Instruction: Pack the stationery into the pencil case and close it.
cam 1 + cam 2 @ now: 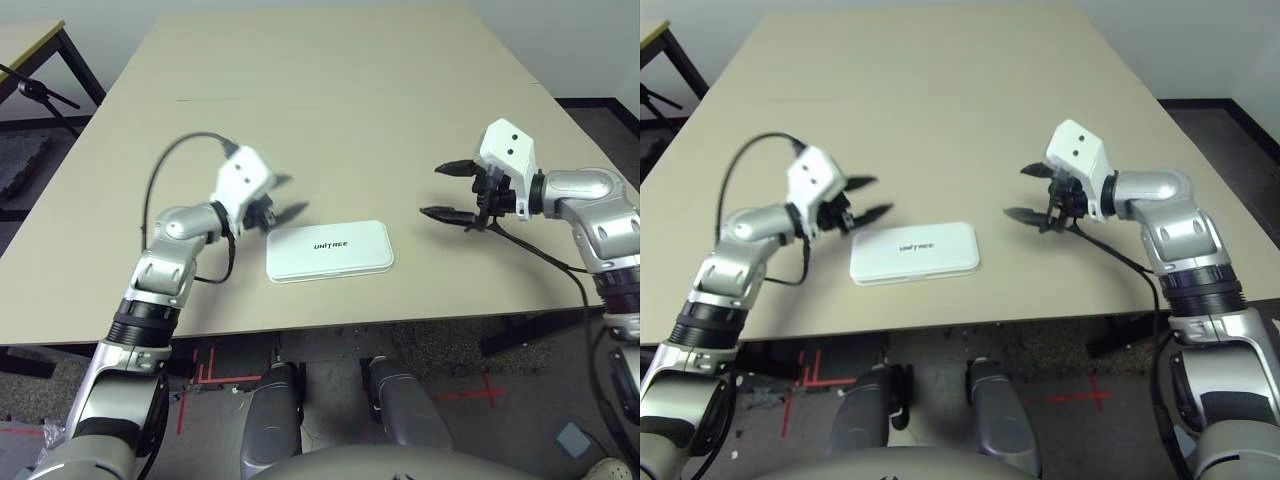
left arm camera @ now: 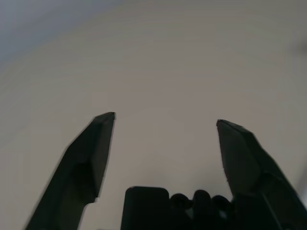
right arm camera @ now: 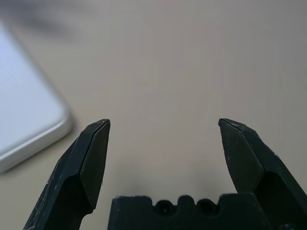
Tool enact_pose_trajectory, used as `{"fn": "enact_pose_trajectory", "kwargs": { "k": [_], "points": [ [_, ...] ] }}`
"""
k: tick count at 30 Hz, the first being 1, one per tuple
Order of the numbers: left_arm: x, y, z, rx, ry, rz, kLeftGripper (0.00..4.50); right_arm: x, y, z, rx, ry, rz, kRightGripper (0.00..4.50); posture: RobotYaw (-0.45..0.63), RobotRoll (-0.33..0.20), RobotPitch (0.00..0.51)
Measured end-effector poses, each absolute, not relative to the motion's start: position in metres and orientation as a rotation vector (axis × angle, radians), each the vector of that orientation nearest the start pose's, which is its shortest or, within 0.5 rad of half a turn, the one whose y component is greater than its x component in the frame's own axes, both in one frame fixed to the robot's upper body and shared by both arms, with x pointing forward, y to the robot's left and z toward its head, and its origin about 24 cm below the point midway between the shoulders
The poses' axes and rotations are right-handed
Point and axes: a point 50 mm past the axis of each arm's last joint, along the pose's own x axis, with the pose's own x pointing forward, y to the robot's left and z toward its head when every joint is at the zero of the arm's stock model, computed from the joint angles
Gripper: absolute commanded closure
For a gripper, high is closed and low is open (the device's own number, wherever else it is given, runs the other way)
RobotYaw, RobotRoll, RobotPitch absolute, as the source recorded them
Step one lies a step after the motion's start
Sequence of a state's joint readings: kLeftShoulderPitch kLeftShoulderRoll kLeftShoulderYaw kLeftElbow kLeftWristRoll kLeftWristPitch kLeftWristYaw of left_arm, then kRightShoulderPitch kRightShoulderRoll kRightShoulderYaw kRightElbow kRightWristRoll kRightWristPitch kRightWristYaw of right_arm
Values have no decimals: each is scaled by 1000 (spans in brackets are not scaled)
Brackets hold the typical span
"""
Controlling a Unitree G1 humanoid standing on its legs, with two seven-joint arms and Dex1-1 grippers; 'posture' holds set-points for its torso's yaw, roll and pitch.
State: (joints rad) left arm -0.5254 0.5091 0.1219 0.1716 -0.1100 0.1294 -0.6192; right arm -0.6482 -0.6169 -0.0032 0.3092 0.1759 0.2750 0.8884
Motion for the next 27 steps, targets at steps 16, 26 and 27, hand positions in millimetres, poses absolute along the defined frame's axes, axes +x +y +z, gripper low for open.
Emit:
{"fn": "enact_pose_trajectory", "kwargs": {
  "k": [16, 26, 27],
  "points": [
    [326, 316, 170, 160, -281, 273, 21, 361, -328, 139, -57, 20, -283, 0, -94, 0, 150],
    [327, 319, 168, 157, -294, 302, 21, 360, -331, 139, -56, -12, -311, 0, -101, 0, 166],
    [327, 319, 168, 158, -295, 301, 21, 360, -331, 139, -56, -12, -311, 0, -100, 0, 168]
  ]
}}
